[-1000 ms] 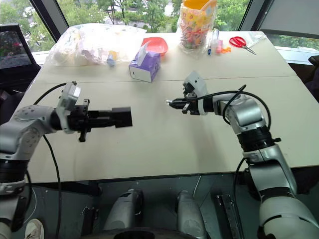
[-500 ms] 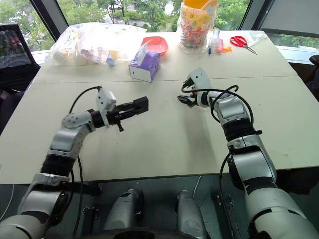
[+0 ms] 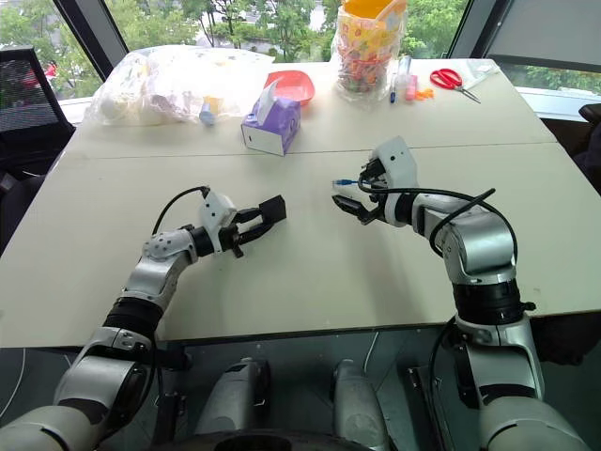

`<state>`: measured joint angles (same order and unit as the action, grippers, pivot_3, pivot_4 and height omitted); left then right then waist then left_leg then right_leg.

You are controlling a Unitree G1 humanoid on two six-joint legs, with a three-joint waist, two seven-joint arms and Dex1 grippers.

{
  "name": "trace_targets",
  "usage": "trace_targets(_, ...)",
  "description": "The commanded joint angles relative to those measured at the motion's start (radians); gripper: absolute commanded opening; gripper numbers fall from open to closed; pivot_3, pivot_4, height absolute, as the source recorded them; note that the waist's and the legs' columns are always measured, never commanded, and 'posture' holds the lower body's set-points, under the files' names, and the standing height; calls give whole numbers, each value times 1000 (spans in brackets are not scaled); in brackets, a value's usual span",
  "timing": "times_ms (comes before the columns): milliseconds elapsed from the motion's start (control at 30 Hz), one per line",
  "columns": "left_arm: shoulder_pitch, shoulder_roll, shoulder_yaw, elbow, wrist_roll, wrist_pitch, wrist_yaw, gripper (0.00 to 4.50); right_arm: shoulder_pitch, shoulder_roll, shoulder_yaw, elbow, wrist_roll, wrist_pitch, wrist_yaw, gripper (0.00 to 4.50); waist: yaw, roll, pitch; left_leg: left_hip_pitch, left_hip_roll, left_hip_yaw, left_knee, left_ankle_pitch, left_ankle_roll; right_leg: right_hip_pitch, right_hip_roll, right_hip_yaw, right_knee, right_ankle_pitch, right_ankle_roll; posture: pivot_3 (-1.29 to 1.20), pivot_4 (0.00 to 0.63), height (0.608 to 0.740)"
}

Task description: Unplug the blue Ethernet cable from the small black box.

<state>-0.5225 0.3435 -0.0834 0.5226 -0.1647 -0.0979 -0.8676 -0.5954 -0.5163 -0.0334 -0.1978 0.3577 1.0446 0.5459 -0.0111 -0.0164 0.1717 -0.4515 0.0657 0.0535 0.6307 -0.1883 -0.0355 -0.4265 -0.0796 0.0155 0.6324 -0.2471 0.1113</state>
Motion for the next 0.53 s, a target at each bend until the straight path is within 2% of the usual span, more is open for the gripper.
trace_targets(33,9,27,29,-8,-1,-1,4,3900,7,2,-41,-90,35,38,-22,4500,-1,0,0,0,0,0,0,0,0,0,0,0,0,0,0,0,150,735)
trace_targets(67,20,37,39,-30,-12,8,1,4413,13,-2,-45,-109,47,52,-20,4500,-3,0,0,0,0,0,0,0,0,0,0,0,0,0,0,0,150,735)
trace_targets(100,27,44,45,-46,-20,14,-1,4467,17,-6,-48,-123,57,62,-19,4500,-5,0,0,1,0,0,0,0,0,0,0,0,0,0,0,0,150,735)
trace_targets(300,132,143,124,-277,-144,178,-64,4467,72,-85,-80,-259,152,131,48,4500,-3,0,0,0,1,0,-1,0,0,0,0,0,0,0,0,0,150,735)
trace_targets(533,205,248,159,-461,-200,322,-88,4467,159,-129,-100,-340,215,100,84,4500,0,0,0,1,1,0,0,0,0,1,-1,0,-1,-1,-3,0,150,735)
